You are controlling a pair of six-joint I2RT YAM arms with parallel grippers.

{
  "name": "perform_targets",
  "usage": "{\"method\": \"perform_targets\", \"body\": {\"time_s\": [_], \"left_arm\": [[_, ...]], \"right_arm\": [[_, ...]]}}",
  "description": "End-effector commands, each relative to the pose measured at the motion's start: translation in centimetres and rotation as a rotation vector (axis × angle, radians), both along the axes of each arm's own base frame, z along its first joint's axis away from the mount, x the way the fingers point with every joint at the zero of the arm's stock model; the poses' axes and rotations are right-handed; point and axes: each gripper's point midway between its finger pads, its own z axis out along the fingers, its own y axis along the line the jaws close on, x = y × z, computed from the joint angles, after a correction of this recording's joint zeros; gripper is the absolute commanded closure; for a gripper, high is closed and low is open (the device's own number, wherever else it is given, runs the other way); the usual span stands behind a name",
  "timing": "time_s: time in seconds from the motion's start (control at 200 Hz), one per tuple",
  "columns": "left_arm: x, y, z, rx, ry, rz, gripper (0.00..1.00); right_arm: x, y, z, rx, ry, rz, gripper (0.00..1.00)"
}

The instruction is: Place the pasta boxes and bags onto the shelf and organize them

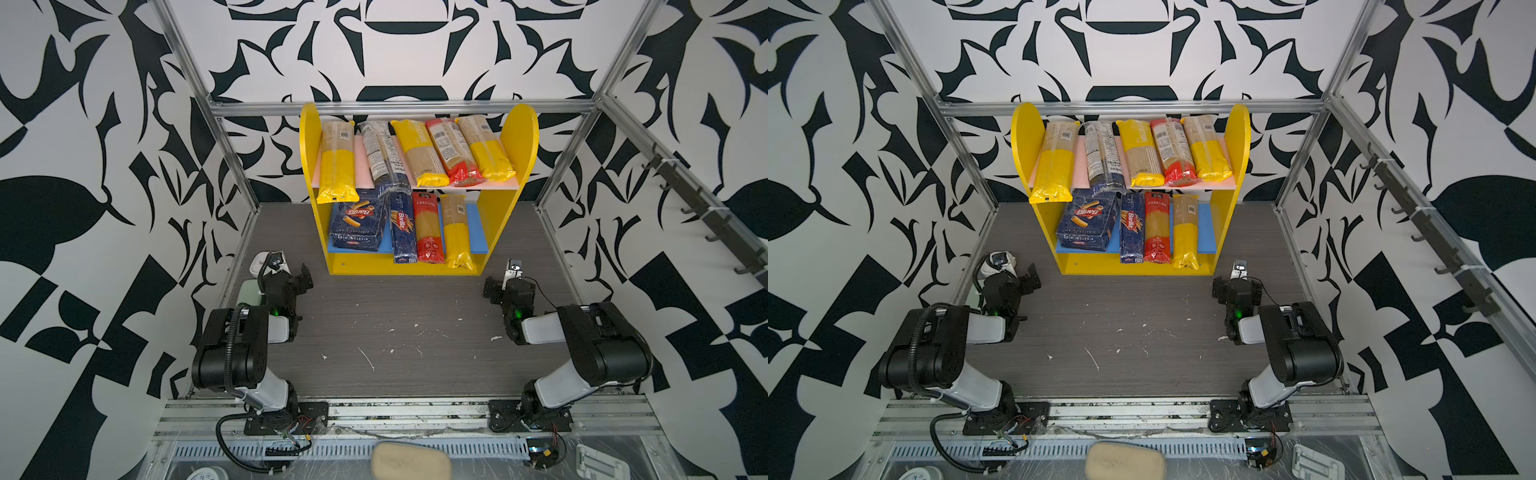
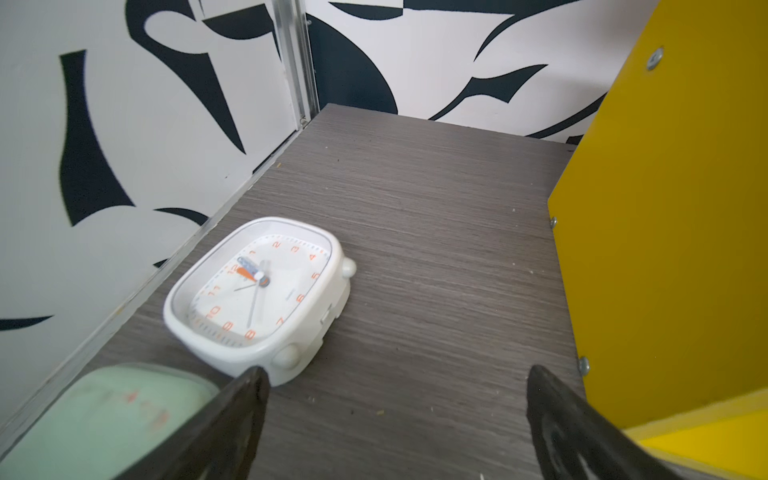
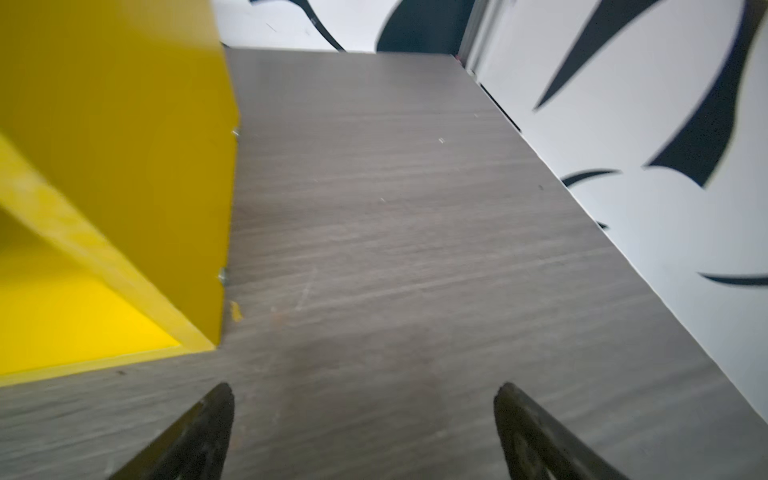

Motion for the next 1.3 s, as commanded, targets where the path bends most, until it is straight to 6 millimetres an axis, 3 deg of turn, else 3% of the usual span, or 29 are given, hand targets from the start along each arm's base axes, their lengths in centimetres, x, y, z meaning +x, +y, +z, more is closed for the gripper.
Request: {"method": "perform_targets", "body": {"time_s": [0.0, 1.295], "left_arm": [[-0.06, -0.28, -0.67, -0.009, 0.034, -0.027, 0.01], [0.0, -0.84, -0.7, -0.011, 0.036, -0.061, 0.01]], "right_arm": [[1.33, 0.89, 2.17, -0.001, -0.075, 0.06, 0.0], [1.26, 0.91, 2.12, 0.001, -0.069, 0.059, 0.0]]}}
